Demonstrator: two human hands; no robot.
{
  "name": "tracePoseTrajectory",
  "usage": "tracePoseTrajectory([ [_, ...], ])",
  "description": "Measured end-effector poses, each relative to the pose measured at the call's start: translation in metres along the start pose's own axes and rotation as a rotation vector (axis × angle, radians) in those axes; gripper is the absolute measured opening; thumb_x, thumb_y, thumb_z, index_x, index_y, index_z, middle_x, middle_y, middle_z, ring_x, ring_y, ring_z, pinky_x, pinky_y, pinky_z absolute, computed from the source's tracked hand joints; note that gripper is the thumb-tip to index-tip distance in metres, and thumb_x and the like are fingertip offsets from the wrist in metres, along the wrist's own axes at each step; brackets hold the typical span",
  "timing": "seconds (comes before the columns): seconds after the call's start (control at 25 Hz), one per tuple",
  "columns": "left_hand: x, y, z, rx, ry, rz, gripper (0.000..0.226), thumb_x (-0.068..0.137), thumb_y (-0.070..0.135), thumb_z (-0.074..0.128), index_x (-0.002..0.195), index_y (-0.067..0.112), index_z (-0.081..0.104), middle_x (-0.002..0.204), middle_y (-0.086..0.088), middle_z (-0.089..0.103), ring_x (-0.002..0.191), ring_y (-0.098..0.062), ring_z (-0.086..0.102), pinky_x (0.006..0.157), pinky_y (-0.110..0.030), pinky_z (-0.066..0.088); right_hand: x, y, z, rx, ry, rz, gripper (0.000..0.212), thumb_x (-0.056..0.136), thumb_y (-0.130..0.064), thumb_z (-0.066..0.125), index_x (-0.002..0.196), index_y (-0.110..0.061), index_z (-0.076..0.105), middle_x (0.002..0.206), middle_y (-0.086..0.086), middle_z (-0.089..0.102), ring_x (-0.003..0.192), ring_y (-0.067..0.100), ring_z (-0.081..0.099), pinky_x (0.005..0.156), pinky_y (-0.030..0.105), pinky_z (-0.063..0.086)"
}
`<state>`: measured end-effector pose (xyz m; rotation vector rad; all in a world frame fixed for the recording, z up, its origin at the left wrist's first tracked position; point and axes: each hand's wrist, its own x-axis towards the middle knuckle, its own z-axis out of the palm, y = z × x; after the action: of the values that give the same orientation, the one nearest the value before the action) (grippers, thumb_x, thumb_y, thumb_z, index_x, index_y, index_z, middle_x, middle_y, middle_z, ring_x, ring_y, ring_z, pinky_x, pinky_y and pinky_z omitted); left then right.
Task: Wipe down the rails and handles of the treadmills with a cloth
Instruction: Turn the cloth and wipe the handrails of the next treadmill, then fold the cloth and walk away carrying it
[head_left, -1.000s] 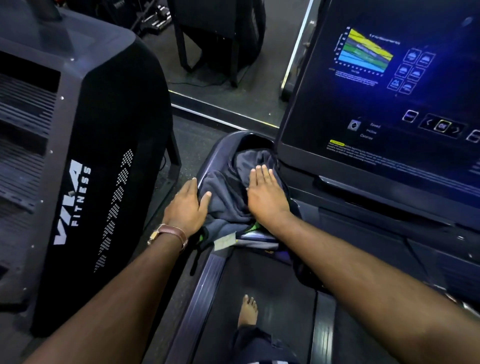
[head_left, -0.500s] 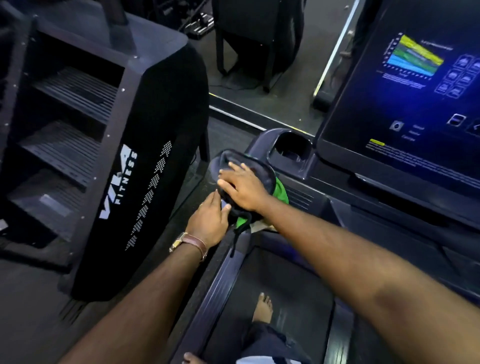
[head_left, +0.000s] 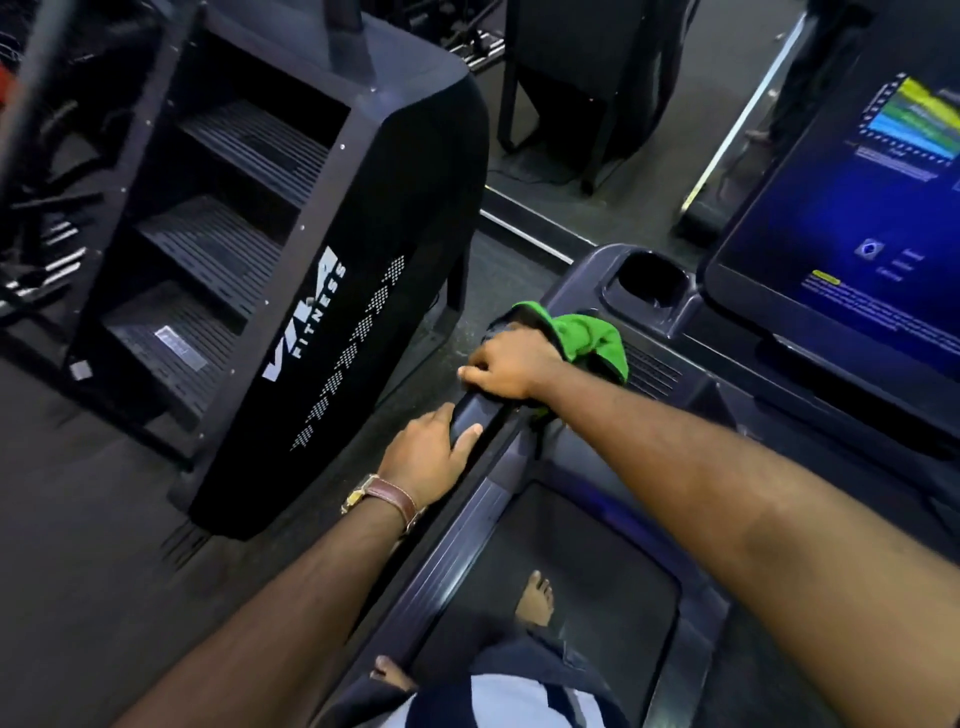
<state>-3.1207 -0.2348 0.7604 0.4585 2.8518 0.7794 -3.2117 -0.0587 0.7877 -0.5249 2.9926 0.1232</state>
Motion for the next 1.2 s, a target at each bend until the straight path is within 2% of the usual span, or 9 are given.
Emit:
tracePoseTrajectory([
  [0.12,-0.021,-0.009,-0.005,-0.019,0.025,-0.019,0.041,0.091,0.049,0.048,0.104,0.012,0.056,0.101,-0.014,0.068,0.095,-0.036,0.062,0.072,-0.039,0.048,-0.023,-0.052,0.007,0.055,0.018,-0.171,0.048,0.093,-0.059,0.034,0.099,-0.029,0.072,0.098,0.003,0.072,0.095,0.027,0.066,0.072,0.031,0.047],
  [0.2,-0.039,-0.015,-0.008,-0.004,0.044,-0.03,0.044,0.091,0.052,0.046,0.108,0.014,0.057,0.102,-0.012,0.069,0.094,-0.034,0.063,0.072,-0.04,0.051,-0.034,-0.042,0.005,0.159,0.006,-0.263,0.05,0.094,-0.063,0.034,0.101,-0.028,0.07,0.105,0.0,0.069,0.101,0.025,0.063,0.08,0.033,0.047],
  [0.24,-0.049,-0.017,-0.01,0.006,0.054,-0.049,0.047,0.091,0.054,0.044,0.113,0.014,0.057,0.105,-0.01,0.069,0.096,-0.032,0.064,0.074,-0.039,0.052,-0.032,-0.025,0.003,0.183,-0.022,-0.237,0.056,0.092,-0.068,0.034,0.104,-0.027,0.069,0.112,0.0,0.067,0.109,0.023,0.06,0.091,0.036,0.046],
  [0.32,-0.068,-0.023,-0.011,0.028,0.078,-0.122,0.053,0.092,0.057,0.039,0.12,0.016,0.056,0.108,-0.009,0.068,0.098,-0.03,0.064,0.077,-0.04,0.053,-0.025,0.002,-0.003,0.126,-0.043,-0.042,0.064,0.089,-0.075,0.03,0.105,-0.026,0.068,0.122,0.0,0.062,0.125,0.022,0.048,0.113,0.05,0.025],
  [0.4,-0.086,-0.024,-0.012,0.065,0.107,-0.198,0.05,0.092,0.059,0.035,0.111,0.019,0.059,0.101,-0.007,0.069,0.093,-0.03,0.064,0.073,-0.04,0.053,-0.019,-0.005,0.001,0.053,-0.022,0.004,0.062,0.09,-0.071,0.028,0.095,-0.026,0.07,0.111,0.002,0.067,0.12,0.023,0.052,0.115,0.057,0.015],
  [0.56,-0.106,-0.011,-0.016,0.099,0.167,-0.337,0.04,0.093,0.054,0.034,0.089,0.022,0.058,0.089,-0.004,0.068,0.084,-0.03,0.063,0.064,-0.037,0.049,-0.034,-0.066,0.017,0.059,0.109,-0.22,0.062,0.089,-0.066,0.027,0.077,-0.022,0.069,0.082,0.005,0.071,0.09,0.029,0.065,0.092,0.041,0.043],
  [0.72,-0.126,0.001,-0.012,0.034,0.278,-0.477,0.033,0.094,0.045,0.042,0.094,0.02,0.062,0.094,-0.003,0.069,0.087,-0.027,0.062,0.069,-0.037,0.05,-0.048,-0.09,0.013,0.132,0.142,-0.303,0.056,0.093,-0.061,0.034,0.074,-0.019,0.066,0.073,0.007,0.069,0.077,0.034,0.065,0.065,0.036,0.04],
  [0.92,-0.174,0.013,-0.002,-0.032,0.458,-0.486,0.034,0.088,0.023,0.056,0.12,0.008,0.057,0.113,-0.013,0.064,0.108,-0.029,0.054,0.089,-0.038,0.045,-0.084,-0.153,0.018,0.349,0.172,-0.334,0.053,0.094,-0.061,0.04,0.079,-0.018,0.066,0.076,0.01,0.07,0.077,0.035,0.066,0.064,0.036,0.044],
  [1.2,-0.314,-0.002,-0.017,0.122,0.555,-0.776,0.04,0.078,0.012,0.061,0.117,0.006,0.06,0.124,-0.01,0.06,0.117,-0.029,0.051,0.102,-0.035,0.039,-0.133,-0.302,0.015,0.263,-0.053,-0.746,0.052,0.099,-0.055,0.031,0.102,-0.018,0.066,0.104,0.015,0.07,0.098,0.038,0.066,0.068,0.038,0.039],
])
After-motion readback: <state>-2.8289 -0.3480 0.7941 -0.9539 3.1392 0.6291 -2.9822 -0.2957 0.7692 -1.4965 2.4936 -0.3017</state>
